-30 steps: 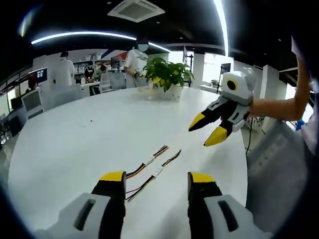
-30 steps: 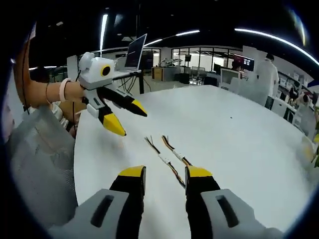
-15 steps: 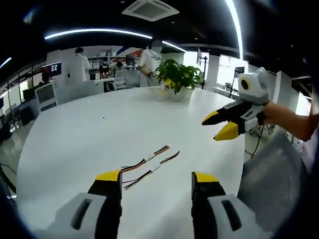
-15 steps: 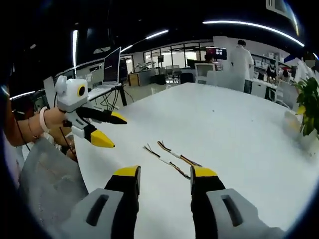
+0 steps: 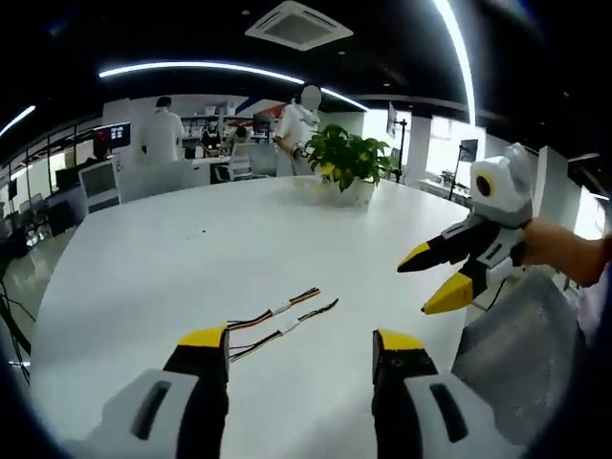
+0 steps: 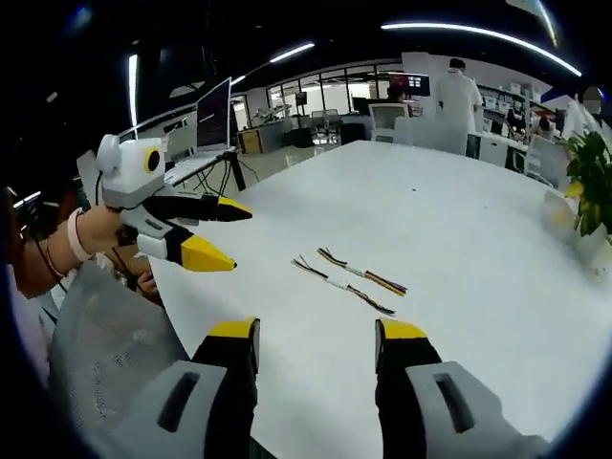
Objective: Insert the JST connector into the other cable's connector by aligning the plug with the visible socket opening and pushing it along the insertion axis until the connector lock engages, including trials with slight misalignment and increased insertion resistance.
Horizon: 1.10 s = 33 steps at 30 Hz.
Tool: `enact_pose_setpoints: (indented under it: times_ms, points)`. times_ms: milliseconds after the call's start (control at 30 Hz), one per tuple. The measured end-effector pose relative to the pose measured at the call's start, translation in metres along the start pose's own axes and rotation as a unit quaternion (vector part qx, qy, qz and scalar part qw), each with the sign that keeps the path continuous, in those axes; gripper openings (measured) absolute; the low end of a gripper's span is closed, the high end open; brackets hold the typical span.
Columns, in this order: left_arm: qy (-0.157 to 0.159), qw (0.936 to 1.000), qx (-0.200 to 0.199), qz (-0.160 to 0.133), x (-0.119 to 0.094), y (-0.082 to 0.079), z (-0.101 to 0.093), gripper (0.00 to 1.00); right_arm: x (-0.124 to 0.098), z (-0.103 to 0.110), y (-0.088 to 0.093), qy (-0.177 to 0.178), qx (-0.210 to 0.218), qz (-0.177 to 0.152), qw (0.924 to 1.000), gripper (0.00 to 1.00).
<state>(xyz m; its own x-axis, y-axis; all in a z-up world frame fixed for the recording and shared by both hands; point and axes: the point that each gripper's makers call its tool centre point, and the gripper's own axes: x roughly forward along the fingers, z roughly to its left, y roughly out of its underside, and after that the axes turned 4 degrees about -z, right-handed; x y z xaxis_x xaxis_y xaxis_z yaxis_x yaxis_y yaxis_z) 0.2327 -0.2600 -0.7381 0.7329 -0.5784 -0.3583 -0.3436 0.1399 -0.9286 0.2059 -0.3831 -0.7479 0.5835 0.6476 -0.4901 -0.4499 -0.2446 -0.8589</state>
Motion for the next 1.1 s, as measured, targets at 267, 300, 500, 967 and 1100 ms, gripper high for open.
enact_pose_setpoints:
  times_ms: [267,300,500,967,1100]
  points:
    - [-0.025,0.9984,-0.042,-0.026,-0.014,-0.004,0.002,0.68,-0.006,0.003,0.003,0.014,0.022,-0.011,0.9996,0.54]
    - [-0.027,0.9982,-0.043,-0.031,-0.016,-0.005,0.0,0.68,-0.007,0.005,0.004,0.015,0.026,-0.013,0.9995,0.55]
    - [-0.028,0.9968,-0.051,-0.055,-0.021,-0.014,-0.011,0.72,-0.007,0.019,0.005,0.007,0.036,-0.025,0.999,0.62]
    - [-0.022,0.9983,-0.023,-0.05,-0.014,-0.001,-0.032,0.79,-0.005,0.045,-0.001,-0.024,0.038,-0.062,0.9971,0.81]
    - [-0.028,0.9978,-0.026,-0.055,-0.014,0.001,-0.028,0.83,-0.008,0.039,0.001,-0.017,0.046,-0.061,0.9969,0.86]
